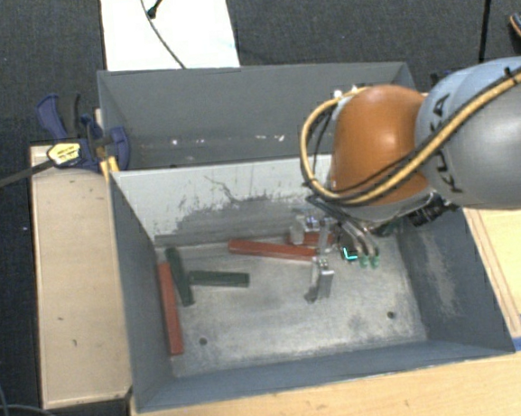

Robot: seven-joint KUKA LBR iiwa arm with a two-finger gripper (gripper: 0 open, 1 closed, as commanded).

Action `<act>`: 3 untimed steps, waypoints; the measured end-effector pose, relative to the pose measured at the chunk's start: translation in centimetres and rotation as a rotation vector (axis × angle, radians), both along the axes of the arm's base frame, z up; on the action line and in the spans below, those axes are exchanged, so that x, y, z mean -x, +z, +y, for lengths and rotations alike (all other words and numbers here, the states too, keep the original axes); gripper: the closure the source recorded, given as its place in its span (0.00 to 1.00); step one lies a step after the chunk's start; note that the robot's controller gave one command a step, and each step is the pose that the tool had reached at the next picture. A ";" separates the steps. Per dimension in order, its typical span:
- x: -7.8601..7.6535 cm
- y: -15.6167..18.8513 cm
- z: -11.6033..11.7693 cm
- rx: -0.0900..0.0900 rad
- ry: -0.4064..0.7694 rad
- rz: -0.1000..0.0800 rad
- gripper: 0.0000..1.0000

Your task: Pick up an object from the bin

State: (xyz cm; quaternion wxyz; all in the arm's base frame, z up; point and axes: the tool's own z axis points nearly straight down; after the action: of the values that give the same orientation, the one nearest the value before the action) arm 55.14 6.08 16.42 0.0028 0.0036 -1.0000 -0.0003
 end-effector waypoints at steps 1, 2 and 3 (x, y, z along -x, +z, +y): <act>-4.3 -3.1 0.6 -0.001 -0.046 -0.010 0.00; -3.8 -9.7 -7.0 0.004 -0.063 -0.003 0.00; -4.1 -5.1 -0.6 -0.004 -0.090 -0.014 0.00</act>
Offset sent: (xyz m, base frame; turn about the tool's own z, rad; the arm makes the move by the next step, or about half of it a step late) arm 0.0410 0.0060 -0.0296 0.0476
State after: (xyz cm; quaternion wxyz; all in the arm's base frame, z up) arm 59.26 5.52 11.36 -0.0041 -0.0413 -0.9991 -0.0024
